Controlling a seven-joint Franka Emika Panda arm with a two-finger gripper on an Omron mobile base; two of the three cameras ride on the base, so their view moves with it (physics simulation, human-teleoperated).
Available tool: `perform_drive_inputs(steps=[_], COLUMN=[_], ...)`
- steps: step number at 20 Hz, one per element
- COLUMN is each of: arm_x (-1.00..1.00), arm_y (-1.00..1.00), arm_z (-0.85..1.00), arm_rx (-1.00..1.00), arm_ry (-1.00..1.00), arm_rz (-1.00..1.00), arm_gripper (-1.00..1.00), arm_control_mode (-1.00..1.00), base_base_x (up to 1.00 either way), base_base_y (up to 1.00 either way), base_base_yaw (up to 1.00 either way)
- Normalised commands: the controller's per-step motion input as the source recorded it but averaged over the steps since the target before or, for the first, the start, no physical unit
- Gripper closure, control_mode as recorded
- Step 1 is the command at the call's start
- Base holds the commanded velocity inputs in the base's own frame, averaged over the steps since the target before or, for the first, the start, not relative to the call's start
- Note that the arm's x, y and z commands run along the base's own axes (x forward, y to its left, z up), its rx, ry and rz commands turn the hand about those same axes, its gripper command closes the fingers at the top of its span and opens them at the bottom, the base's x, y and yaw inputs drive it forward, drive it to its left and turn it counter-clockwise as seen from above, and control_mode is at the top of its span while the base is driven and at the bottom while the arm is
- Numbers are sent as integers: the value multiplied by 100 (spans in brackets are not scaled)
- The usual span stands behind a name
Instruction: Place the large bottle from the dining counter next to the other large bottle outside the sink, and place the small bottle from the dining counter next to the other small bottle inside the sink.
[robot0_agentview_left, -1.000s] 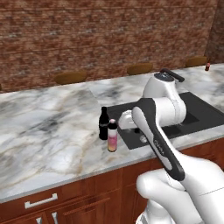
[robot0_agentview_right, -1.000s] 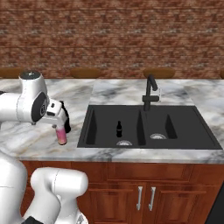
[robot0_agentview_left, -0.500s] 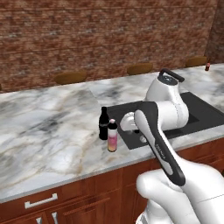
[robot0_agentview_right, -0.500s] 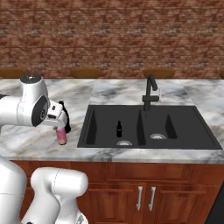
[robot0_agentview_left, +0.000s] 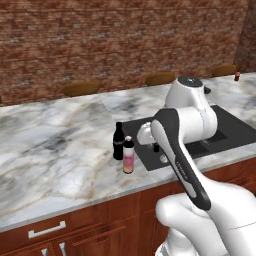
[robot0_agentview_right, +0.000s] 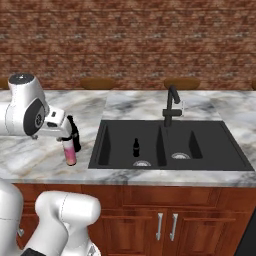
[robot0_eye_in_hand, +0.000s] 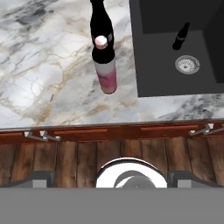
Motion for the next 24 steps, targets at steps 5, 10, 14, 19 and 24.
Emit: perform_drive_inputs(steps=[5,10,14,19,24], arm_x=[0,0,0,0,0], arm_y=[0,0,0,0,0], arm_z=[0,0,0,0,0], arm_rx=[0,0,0,0,0], arm_ry=[0,0,0,0,0], arm_rz=[0,0,0,0,0], arm_gripper=[-100,-100,-100,-100,-100], arm_control_mode=[100,100,100,100,100], base_base_x=[0,-14,-5,9,63], base_base_y=[0,-30,-97,-100,-100], base_base_yaw=[0,-2,0,11,15])
